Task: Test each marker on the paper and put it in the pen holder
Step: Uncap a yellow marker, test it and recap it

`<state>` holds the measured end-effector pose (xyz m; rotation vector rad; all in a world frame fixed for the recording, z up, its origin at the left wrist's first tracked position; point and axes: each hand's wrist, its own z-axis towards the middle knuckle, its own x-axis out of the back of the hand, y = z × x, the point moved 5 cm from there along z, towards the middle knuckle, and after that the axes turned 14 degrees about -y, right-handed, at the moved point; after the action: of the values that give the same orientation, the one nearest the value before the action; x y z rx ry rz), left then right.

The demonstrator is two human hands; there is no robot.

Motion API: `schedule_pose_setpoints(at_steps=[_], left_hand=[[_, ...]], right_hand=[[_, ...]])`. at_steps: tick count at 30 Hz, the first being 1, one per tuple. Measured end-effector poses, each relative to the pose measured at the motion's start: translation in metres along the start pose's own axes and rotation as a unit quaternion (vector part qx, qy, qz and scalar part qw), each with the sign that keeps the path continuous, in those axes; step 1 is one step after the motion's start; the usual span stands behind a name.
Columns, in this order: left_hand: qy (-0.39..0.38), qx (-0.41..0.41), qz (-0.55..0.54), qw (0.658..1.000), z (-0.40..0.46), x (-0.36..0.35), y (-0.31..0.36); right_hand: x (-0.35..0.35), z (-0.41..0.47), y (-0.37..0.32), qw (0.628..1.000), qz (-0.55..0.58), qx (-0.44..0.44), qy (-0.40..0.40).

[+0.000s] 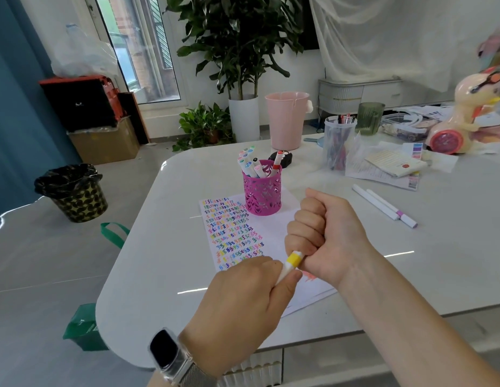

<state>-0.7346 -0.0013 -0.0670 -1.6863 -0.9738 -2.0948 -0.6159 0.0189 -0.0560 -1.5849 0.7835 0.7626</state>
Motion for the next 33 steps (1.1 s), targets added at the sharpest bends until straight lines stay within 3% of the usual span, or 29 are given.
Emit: schedule_pose_setpoints(at_steps=[4,11,26,31,33], left_hand=[[-0.001,0.009,-0.031,0.999,0.002,-0.003,-0.004],[-0.009,0.007,-0.185,0.983,-0.004,-0.004,-0.016],[-0.003,-0.003,-0.279,0.960,-0.008,0.004,-0.009],[-0.027,-0.004,-0.318,0.948,-0.009,0.001,-0.010],[-0.053,-0.012,-0.367,0.928,-0.020,0.002,-0.011]], right_hand=[[0.003,0.008,0.005,1.000,-0.022,-0.001,0.022],[0.001,0.017,0.018,0.998,-0.056,-0.010,0.026],[-0.004,0.019,0.017,1.000,0.003,-0.018,-0.019],[-0.008,0.020,0.023,0.999,-0.027,-0.007,-0.037],[0.000,0.022,-0.001,0.999,-0.016,0.037,-0.026]])
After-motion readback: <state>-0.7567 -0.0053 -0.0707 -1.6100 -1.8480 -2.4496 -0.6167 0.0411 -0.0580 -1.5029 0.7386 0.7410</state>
